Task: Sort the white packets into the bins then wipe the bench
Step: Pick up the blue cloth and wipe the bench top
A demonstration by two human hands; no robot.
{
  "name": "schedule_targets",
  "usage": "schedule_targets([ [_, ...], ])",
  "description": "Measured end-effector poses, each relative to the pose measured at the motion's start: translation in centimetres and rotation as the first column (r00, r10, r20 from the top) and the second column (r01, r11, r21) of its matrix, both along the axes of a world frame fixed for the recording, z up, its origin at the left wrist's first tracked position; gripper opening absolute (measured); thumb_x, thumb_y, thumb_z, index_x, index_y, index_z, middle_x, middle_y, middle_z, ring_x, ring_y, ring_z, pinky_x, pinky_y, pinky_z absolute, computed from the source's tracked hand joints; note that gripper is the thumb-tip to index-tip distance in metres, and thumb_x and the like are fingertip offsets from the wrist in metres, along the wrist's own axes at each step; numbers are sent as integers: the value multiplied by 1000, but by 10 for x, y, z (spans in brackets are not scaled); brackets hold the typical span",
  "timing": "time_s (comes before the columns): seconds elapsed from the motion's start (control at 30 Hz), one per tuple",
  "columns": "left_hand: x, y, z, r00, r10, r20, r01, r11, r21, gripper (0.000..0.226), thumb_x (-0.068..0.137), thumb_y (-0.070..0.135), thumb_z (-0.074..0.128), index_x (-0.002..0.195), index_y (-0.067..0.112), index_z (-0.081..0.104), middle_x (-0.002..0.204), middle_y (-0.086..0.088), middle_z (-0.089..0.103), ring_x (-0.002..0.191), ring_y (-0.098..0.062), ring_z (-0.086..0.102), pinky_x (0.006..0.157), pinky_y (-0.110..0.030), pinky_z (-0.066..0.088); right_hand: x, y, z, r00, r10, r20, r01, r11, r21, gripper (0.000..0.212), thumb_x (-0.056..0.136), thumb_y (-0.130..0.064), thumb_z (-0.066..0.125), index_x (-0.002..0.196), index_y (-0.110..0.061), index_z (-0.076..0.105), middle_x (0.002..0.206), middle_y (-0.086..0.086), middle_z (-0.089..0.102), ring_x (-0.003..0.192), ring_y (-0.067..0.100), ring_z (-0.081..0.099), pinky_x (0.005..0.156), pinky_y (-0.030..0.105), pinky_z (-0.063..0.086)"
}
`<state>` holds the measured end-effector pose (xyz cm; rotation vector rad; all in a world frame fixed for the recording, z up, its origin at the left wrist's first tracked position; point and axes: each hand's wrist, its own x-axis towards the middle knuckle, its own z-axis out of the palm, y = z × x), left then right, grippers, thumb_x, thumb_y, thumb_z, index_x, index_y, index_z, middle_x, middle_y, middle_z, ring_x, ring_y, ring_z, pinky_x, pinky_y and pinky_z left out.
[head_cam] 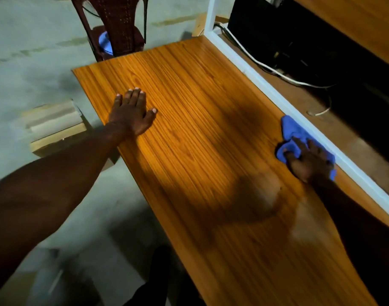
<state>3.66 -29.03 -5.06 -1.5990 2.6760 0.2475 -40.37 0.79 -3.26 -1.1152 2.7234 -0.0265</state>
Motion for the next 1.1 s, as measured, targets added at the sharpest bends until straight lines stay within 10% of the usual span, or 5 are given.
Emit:
schedule_targets([
  [0.27,-25,56,13,1000,6,-15,-6,999,38,88,93,70,18,156,10,10,165,-11,6,152,-27,1,120,-54,1,286,50,-14,714,696,-74,-689,680,-250,69,77,-66,52,142,-44,49,158,0,39,142,33,37,113,66,18],
  [0.43,-46,148,11,999,-25,-40,28,998,65,88,93,70,19,157,11,6,166,-9,2,152,-26,-2,121,-53,-1,306,104,-13,524,844,-114,-844,498,-199,66,81,-66,52,144,-46,45,158,-2,39,144,30,32,111,64,19],
  [0.9,-55,186,0,1000,4,7,-4,1000,-5,87,91,71,7,157,13,2,166,-7,-2,152,-23,-7,122,-52,-3,-42,148,1,996,33,-88,-34,999,-15,81,77,-76,24,150,-43,36,161,5,32,145,34,30,113,63,26],
  [1.1,-55,187,5,1000,14,8,-14,1000,8,87,91,69,7,158,13,2,166,-6,-3,152,-22,-7,121,-52,-4,95,126,-4,958,288,-6,-285,944,-165,80,74,-73,33,143,-36,50,151,11,47,140,35,39,108,67,28],
])
